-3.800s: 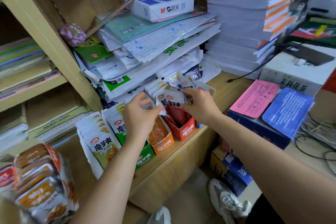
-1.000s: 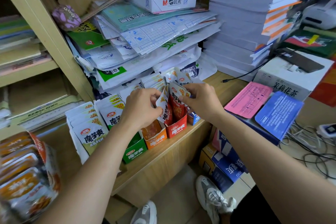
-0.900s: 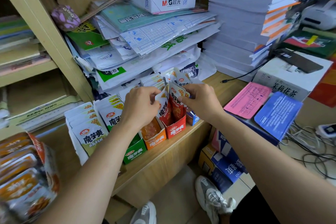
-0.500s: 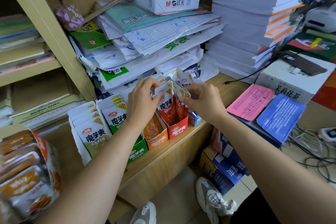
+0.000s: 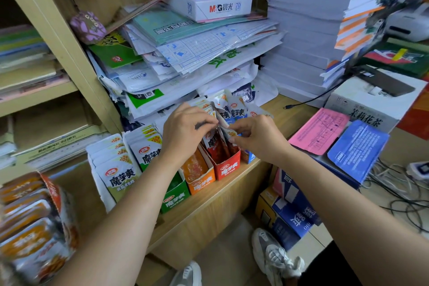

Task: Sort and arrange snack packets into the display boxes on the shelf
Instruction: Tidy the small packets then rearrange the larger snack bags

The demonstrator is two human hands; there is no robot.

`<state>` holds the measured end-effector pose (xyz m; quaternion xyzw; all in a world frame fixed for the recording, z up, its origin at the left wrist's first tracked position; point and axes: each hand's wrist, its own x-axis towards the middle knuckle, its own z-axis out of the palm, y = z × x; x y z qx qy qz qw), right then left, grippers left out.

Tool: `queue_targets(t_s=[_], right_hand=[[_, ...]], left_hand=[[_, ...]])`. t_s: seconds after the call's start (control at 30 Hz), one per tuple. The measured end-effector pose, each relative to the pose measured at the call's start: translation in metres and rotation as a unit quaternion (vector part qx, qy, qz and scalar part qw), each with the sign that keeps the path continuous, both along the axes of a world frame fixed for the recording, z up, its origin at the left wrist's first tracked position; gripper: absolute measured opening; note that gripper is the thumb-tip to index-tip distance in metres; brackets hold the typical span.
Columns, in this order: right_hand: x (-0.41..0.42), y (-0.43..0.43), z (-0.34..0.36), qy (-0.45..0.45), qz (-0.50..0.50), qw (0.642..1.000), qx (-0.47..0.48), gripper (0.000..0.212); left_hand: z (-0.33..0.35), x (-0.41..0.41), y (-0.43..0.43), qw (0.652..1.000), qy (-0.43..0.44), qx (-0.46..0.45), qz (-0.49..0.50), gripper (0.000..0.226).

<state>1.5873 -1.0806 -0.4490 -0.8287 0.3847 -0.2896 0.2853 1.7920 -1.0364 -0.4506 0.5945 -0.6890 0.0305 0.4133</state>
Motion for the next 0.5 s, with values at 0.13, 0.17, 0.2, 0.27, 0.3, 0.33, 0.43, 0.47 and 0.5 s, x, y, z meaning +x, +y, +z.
queue_targets(t_s=[0.13,0.17,0.2,0.27,0.3,0.33,0.43,0.47,0.5], right_hand=[[-0.0001,-0.0052,-0.0026,-0.015,-0.055,0.998,-0.007,0.016],[-0.0004,-0.0055,-0.0021,-0.027,-0.065,0.998,-0.002,0.023],[-0.0006,-0.006,-0.0014,-0.04,-0.073,0.997,0.005,0.028],[0.0001,-0.0056,0.0007,-0.06,-0.083,0.995,0.012,0.035],[0.0007,-0.0047,0.002,-0.062,-0.087,0.994,0.01,0.038],[0.0012,-0.0053,0.0018,-0.06,-0.092,0.994,0.006,0.036],[-0.0009,-0.0064,0.0027,-0.07,-0.1,0.993,0.004,0.017],[-0.0014,-0.0072,0.002,-0.076,-0.103,0.992,0.004,0.016],[-0.0017,-0.0068,0.0028,-0.082,-0.106,0.991,0.007,0.014]], left_hand=[[0.0077,0.0033,-0.0011,0.997,0.076,0.012,-0.012,0.007],[0.0089,0.0037,-0.0005,0.997,0.061,0.032,-0.028,0.013],[0.01,0.0033,0.0009,0.997,0.04,0.051,-0.043,0.023],[0.0105,0.0022,0.0046,0.995,0.006,0.071,-0.07,0.04],[0.011,0.0018,0.0063,0.994,-0.01,0.072,-0.084,0.041],[0.011,0.0019,0.0069,0.992,-0.023,0.074,-0.095,0.04],[0.0107,0.0025,0.0069,0.988,-0.056,0.095,-0.103,0.025],[0.0102,0.0023,0.0069,0.988,-0.054,0.104,-0.099,0.02],[0.0099,0.0013,0.0078,0.989,-0.046,0.111,-0.091,0.018]])
